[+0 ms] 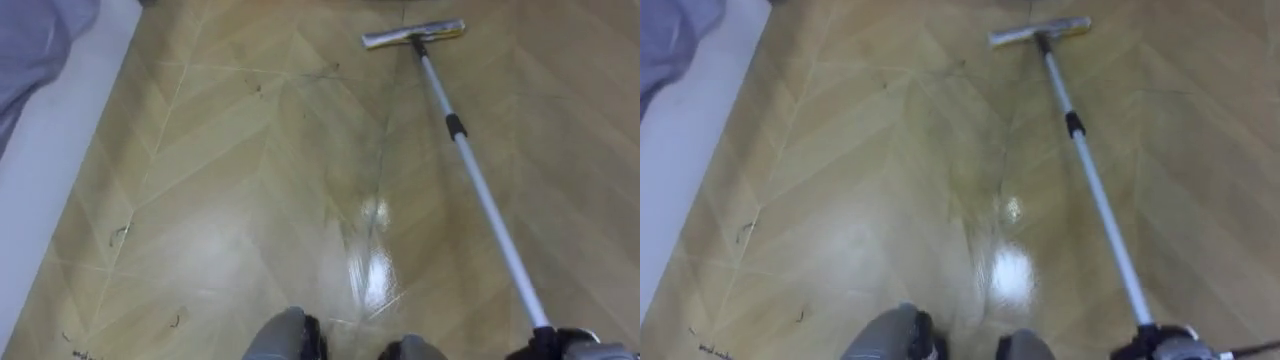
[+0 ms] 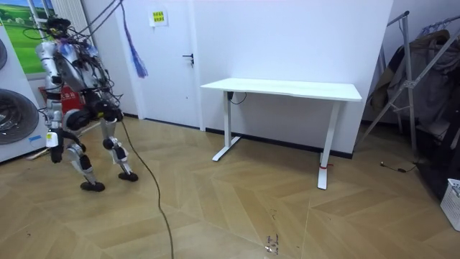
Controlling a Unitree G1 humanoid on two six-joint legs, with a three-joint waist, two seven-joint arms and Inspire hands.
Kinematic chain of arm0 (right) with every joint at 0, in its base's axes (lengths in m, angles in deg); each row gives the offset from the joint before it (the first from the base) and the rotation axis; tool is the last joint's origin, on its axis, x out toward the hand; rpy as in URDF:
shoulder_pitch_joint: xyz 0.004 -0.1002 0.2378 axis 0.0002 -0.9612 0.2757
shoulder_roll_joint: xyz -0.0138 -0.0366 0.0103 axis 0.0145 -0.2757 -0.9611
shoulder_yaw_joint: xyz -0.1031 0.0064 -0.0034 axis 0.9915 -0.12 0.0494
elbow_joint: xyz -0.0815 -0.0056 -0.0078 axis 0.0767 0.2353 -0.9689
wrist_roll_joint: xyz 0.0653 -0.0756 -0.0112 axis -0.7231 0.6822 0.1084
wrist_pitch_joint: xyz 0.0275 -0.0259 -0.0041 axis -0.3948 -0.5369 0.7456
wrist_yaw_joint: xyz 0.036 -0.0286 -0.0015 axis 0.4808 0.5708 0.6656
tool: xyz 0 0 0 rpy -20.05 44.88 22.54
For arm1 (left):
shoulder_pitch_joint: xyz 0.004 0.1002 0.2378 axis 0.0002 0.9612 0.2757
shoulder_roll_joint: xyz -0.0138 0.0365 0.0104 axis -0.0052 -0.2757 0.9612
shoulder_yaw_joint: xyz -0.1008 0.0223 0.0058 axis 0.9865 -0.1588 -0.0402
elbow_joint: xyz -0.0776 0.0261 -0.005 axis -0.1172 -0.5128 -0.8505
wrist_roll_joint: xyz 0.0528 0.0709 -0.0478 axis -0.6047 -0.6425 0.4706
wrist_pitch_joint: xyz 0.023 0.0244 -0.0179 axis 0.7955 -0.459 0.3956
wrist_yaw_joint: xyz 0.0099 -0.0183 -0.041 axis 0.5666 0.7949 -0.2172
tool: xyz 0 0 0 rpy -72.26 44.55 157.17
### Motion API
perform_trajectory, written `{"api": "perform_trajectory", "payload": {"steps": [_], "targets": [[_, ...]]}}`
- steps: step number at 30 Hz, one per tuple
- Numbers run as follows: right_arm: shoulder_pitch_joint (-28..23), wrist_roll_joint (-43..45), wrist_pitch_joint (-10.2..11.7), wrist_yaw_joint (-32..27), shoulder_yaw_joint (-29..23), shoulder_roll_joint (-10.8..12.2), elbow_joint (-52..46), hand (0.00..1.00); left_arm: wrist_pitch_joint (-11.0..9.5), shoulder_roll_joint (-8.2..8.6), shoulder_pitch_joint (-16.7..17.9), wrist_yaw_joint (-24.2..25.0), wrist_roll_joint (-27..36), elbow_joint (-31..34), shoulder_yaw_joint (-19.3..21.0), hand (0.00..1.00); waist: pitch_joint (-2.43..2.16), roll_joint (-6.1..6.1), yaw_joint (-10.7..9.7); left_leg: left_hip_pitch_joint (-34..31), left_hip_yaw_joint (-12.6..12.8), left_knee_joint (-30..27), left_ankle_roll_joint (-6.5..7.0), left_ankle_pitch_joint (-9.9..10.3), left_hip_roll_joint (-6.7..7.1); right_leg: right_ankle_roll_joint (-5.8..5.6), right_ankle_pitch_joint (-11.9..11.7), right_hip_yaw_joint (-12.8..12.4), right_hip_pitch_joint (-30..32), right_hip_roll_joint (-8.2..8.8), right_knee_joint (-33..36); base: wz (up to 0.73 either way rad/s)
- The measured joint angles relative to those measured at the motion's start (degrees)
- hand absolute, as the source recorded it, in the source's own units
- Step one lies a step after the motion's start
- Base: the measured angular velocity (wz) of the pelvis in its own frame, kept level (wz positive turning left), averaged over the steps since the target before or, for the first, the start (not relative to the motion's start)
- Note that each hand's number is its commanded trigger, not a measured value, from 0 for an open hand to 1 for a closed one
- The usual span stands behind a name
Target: Mop floor
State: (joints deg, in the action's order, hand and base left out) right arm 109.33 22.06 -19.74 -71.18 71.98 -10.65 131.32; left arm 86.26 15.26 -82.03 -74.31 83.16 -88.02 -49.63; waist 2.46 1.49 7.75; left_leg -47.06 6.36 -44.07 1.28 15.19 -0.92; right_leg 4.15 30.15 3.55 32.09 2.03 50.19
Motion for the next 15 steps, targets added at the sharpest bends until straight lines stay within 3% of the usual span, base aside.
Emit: {"api": "perform_trajectory", "payload": {"steps": [1, 3, 4, 5, 6, 8, 10, 11, 12, 13, 14, 15], "targets": [[-1.9, -1.4, 0.0, 0.4, 0.1, 0.3, 0.0, 1.00, 0.0, 0.14, 0.8, 0.9, 0.0, 0.2, -0.3, 0.00, -0.52, 0.17, 0.0, 2.1, 0.2, 1.3, 1.36, -1.9, 0.40, -0.94, 0.9, 0.3, -3.5, 0.47, -2.3, 0.25], [-5.3, -2.5, 0.0, 0.4, 0.4, 0.0, 0.2, 1.00, 0.0, 0.18, 0.2, 1.9, -0.2, 0.3, -0.6, 0.00, -1.29, -0.16, -0.2, 4.4, 2.1, 1.1, 3.81, -0.6, 1.21, -2.09, 1.5, 0.3, -5.7, 2.14, -1.8, 0.37], [-7.2, -2.4, 0.1, 0.3, 0.3, -0.8, 1.8, 1.00, 0.1, 0.52, -0.8, 2.0, -0.8, 0.2, -0.6, 0.00, -1.26, 0.01, -0.6, 5.4, 2.2, 0.3, 5.03, 0.8, 2.99, -3.88, -0.2, 0.2, -4.0, 3.57, 3.9, 0.47], [-8.5, -2.4, 0.1, 0.2, 0.3, -1.1, 2.4, 1.00, 0.0, 0.76, -1.6, 2.0, -1.6, 0.3, -0.6, 0.00, -1.41, 0.39, -0.8, 6.0, 2.1, -0.1, 5.46, 1.7, 3.80, -4.32, -1.8, -0.4, -2.9, 4.09, 7.5, 0.43], [-11.2, -2.4, 0.0, -0.7, -0.1, -1.4, 3.1, 1.00, -0.4, 0.91, -2.2, 2.0, -2.9, 0.8, -0.4, 0.00, -1.86, 1.31, -1.1, 7.3, 1.3, -0.9, 6.02, 3.6, 4.58, -4.60, -5.8, -1.7, -1.1, 4.03, 13.0, 0.29], [-14.5, -2.4, 0.1, -1.6, -0.5, -1.0, 3.1, 1.00, -1.4, 0.69, -2.7, 1.3, -3.9, 2.3, -0.5, 0.00, -1.91, 2.75, -1.7, 10.0, 0.4, -0.4, 6.20, 5.1, 5.04, -4.98, -6.7, -2.7, 2.4, 3.60, 16.8, 0.05], [-17.1, -2.6, 0.1, -2.5, -0.5, 0.1, 2.9, 1.00, -1.6, 0.73, -3.0, 1.0, -3.9, 2.3, -0.9, 0.00, -2.24, 4.41, -3.0, 12.8, -0.7, 1.9, 6.15, 5.8, 5.07, -4.98, -6.4, -2.6, 9.2, 3.00, 12.8, -0.14], [-17.6, -2.6, 0.1, -2.6, -0.6, 0.6, 2.8, 1.00, -1.4, 0.71, -3.0, 0.9, -3.9, 2.2, -0.8, 0.00, -2.16, 4.33, -3.4, 13.7, -0.8, 2.9, 5.78, 6.1, 5.12, -4.96, -6.5, -2.6, 10.3, 3.03, 10.0, 0.00], [-19.1, -2.6, 0.1, -2.7, -0.6, 1.8, 2.1, 1.00, -1.3, 0.54, -2.9, 0.7, -3.8, 2.0, -0.8, 0.00, -2.34, 4.70, -4.3, 15.5, -1.0, 4.4, 5.24, 6.7, 5.12, -4.36, -7.9, -2.3, 11.4, 3.46, 2.1, 0.06], [-20.3, -2.6, 0.1, -2.6, -0.8, 3.2, 1.3, 1.00, -1.2, 0.30, -2.8, 0.7, -3.7, 1.8, -0.8, 0.00, -2.16, 4.38, -4.8, 17.1, -1.1, 4.8, 4.53, 7.9, 5.10, -4.07, -12.1, -1.7, 11.4, 4.06, -6.0, 0.06], [-20.8, -2.5, 0.1, -2.6, -0.9, 3.7, 1.2, 1.00, -1.2, 0.38, -2.7, 0.7, -3.7, 1.4, -0.8, 0.00, -1.89, 4.09, -5.0, 17.7, -1.2, 4.4, 4.08, 8.6, 4.83, -4.28, -15.5, -1.5, 11.5, 4.08, -7.2, 0.00], [-21.9, -2.1, 0.1, -2.5, -1.4, 4.5, 1.2, 1.00, -1.1, 1.00, -2.0, 0.8, -3.7, 1.0, -0.8, 0.00, -2.44, 4.55, -5.4, 18.8, -2.0, 4.0, 2.87, 9.8, 4.02, -2.96, -17.1, 0.0, 10.3, 3.58, -7.9, -0.13]]}}
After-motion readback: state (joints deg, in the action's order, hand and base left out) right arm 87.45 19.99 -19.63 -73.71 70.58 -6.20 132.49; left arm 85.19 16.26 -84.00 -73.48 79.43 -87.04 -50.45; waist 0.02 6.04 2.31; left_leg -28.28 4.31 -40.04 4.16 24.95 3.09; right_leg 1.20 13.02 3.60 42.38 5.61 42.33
